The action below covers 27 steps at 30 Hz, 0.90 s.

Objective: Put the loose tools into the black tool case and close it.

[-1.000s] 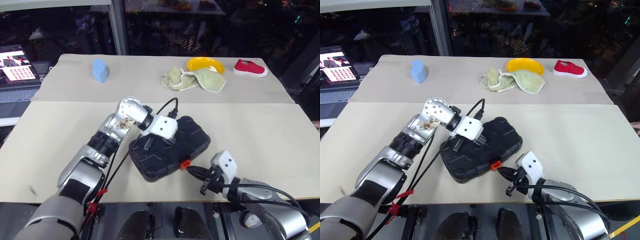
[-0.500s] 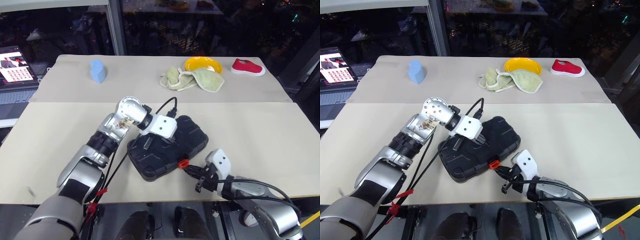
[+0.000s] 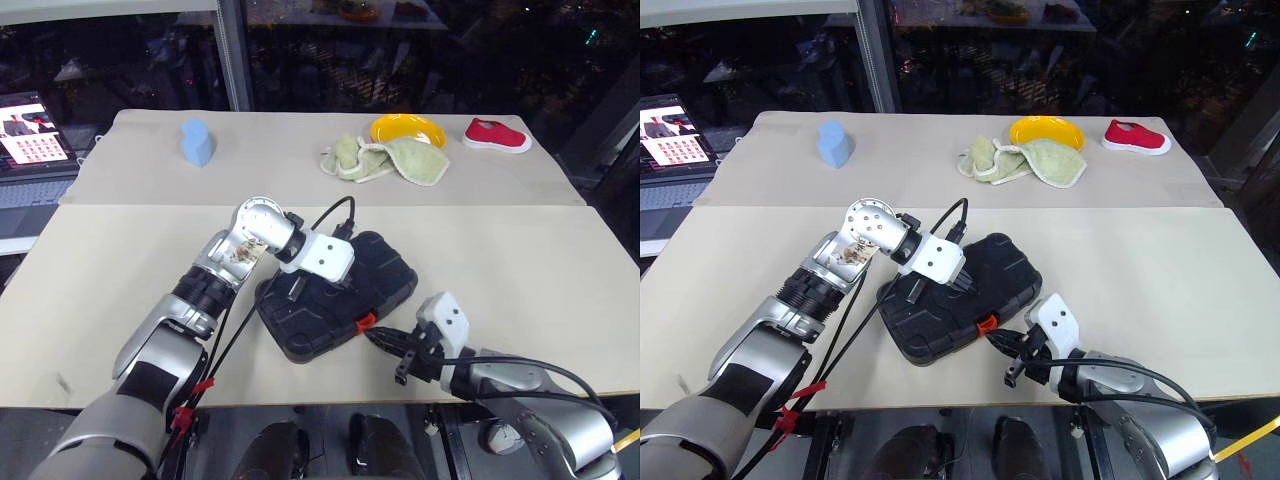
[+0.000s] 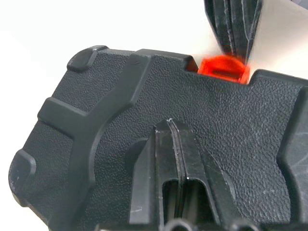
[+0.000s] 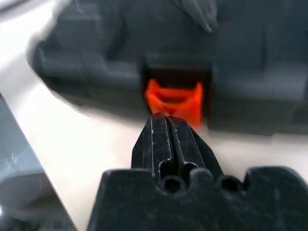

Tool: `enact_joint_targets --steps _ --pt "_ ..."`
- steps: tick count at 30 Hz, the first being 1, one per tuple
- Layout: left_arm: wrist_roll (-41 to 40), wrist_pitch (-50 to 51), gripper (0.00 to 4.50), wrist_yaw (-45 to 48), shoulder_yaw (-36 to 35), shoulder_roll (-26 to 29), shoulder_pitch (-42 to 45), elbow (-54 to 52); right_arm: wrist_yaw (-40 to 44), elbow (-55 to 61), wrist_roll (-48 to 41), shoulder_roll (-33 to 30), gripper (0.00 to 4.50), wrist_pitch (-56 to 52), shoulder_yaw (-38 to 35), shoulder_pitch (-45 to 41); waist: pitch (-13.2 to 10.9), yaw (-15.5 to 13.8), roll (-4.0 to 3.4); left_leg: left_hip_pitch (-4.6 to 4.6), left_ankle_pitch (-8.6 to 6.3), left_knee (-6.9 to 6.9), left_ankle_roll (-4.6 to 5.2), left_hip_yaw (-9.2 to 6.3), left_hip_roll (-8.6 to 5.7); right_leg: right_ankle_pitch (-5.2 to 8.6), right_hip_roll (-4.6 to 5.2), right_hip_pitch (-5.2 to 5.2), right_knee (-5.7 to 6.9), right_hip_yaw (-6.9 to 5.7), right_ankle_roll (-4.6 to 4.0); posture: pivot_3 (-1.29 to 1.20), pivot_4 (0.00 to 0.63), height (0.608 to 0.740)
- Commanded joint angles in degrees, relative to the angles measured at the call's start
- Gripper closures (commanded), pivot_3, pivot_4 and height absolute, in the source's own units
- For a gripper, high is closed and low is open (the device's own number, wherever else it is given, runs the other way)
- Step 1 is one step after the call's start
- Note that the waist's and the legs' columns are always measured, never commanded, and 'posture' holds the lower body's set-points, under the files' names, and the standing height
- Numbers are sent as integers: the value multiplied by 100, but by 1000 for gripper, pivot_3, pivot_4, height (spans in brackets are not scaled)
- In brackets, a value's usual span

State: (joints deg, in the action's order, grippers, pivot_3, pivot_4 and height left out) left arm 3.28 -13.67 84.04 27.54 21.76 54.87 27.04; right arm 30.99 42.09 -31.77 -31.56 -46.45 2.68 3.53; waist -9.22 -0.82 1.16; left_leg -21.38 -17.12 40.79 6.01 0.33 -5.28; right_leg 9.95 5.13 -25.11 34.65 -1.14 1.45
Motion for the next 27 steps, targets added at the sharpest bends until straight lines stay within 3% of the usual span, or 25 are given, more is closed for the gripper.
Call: enact_joint_targets --steps 1,8,12,13,18,20,24,25,27 --pt "352 58 4500 152 445 -64 -261 215 -77 207 -51 35 4443 209 -223 -189 1 -2 0 3 0 0 0 0 0 0 1 1 -1 0 1 0 150 732" --pt "338 73 4500 143 372 -93 -226 283 -82 158 22 -53 4443 247 -233 -165 2 -54 -1 8 -10 -3 20 -3 -1 -22 0 4 -14 -11 -37 0 150 732" --pt "-75 611 4500 234 11 30 -284 147 213 466 -271 -473 4443 273 -1000 195 2 -75 -3 4 -17 -3 21 -3 -3 -23 2 5 -26 -15 -36 0 150 732" --pt "-180 821 4500 257 -72 64 -303 90 295 467 -358 -562 4181 286 -1181 275 2 -74 -2 2 -17 -4 23 -2 -3 -22 1 3 -29 -15 -35 0 150 732" --pt "-1069 2368 3019 741 -800 937 -568 -632 1466 37 -725 -1472 2688 559 -2684 760 -1 57 -5 -16 8 -8 22 -2 2 -12 -15 -6 -22 -8 -19 0 150 732" --pt "-1654 3047 2108 823 -1077 1730 -786 -1037 2255 -304 -1043 -1945 1810 537 -3368 877 -7 69 -14 -16 10 -11 10 -4 15 -11 -27 -10 -20 -9 -22 0 150 732" --pt "-2823 4220 877 846 -1428 3259 -1176 -1728 3541 -981 -1534 -2691 631 328 -4321 1083 -31 83 -18 -24 6 -31 16 -4 18 -17 -28 -28 -12 1 -52 0 150 732" --pt "-3091 4501 338 846 -1512 3591 -1258 -1899 3769 -1170 -1612 -2828 228 285 -4474 1100 -33 64 -19 -21 6 -41 17 -6 18 -16 -28 -26 -14 1 -54 0 150 732" --pt "-3422 4791 116 846 -1765 4092 -1459 -2080 4115 -1438 -1663 -3055 41 276 -4640 1090 -37 11 -23 -25 4 -42 19 -7 17 -16 -24 -25 -23 0 -56 0 150 732"
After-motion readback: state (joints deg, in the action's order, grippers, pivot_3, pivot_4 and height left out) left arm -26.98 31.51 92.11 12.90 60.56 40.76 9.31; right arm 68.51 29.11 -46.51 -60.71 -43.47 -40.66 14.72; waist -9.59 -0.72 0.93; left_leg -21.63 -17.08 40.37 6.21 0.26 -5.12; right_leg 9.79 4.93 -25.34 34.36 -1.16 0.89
